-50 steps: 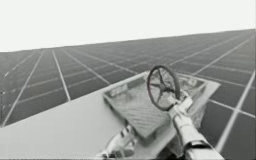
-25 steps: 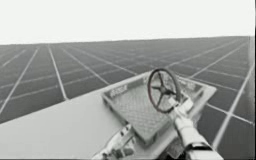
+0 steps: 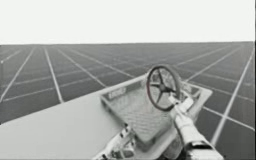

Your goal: Pick up and drop off the object

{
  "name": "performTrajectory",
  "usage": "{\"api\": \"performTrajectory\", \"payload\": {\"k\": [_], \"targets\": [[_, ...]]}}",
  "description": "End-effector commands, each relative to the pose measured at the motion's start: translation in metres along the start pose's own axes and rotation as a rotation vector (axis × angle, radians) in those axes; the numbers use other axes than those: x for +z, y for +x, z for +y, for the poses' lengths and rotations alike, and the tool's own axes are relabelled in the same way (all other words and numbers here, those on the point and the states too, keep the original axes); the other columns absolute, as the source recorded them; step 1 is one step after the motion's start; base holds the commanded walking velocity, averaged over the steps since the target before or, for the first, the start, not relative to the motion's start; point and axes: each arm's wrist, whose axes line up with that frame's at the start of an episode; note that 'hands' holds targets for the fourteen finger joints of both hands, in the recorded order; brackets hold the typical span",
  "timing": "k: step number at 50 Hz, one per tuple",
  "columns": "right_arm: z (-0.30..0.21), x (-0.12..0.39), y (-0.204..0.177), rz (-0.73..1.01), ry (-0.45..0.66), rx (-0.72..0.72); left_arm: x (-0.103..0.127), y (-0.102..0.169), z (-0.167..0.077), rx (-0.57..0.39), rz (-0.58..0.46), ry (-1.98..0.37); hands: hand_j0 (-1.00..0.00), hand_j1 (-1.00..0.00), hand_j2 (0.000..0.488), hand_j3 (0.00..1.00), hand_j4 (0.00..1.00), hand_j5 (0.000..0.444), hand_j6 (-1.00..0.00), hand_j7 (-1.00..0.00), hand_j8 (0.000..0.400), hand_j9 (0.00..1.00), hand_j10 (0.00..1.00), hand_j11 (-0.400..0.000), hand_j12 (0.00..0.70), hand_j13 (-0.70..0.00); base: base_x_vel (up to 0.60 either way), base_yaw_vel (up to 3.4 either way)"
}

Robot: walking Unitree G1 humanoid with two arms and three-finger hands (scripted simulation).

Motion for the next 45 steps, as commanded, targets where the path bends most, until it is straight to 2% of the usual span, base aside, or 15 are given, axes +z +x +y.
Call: {"api": "performTrajectory", "payload": {"k": [1,45], "targets": [[-0.0084,0.0047,0.0035,-0.012,0.019,-0.016,0.0091,0.0173,-0.0194,-0.096,-0.032,0.025,0.0,0.0,0.0,1.0,1.0,0.0,0.0,0.0,0.0,1.0,1.0,-0.4,0.0,-0.7,0.25,-1.36],[-0.0084,0.0047,0.0035,-0.012,0.019,-0.016,0.0091,0.0173,-0.0194,-0.096,-0.032,0.025,0.0,0.0,0.0,1.0,1.0,0.0,0.0,0.0,0.0,1.0,1.0,-0.4,0.0,-0.7,0.25,-1.35]]}}
